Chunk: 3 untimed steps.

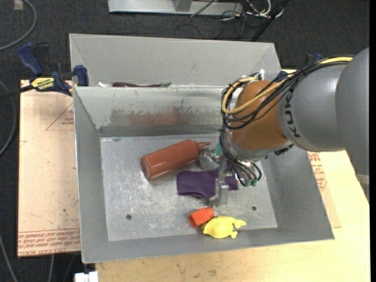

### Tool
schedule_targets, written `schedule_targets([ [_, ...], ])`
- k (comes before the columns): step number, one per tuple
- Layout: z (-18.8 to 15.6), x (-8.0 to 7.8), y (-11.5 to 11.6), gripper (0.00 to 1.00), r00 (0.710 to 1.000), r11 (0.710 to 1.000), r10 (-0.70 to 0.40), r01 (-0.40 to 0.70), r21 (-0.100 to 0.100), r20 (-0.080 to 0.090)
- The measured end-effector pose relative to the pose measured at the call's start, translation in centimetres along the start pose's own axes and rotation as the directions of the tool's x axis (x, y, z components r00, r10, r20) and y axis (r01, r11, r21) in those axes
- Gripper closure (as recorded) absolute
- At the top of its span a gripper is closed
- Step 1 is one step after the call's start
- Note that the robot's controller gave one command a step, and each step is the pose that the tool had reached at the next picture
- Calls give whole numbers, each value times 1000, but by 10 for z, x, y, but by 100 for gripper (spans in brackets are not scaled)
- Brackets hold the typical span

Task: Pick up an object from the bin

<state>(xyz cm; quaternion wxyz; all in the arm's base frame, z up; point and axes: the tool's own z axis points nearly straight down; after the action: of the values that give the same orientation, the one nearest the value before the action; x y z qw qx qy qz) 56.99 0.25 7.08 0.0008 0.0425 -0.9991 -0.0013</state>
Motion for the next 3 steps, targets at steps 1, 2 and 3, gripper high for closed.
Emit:
schedule_targets([
  [1,10,-3,-2,100,1000,1000,25,-25,-1,7],
  [2,10,-2,-2,100,1000,1000,28,-28,0,7],
  [3,9,-2,-2,100,1000,1000,29,-29,-1,7],
])
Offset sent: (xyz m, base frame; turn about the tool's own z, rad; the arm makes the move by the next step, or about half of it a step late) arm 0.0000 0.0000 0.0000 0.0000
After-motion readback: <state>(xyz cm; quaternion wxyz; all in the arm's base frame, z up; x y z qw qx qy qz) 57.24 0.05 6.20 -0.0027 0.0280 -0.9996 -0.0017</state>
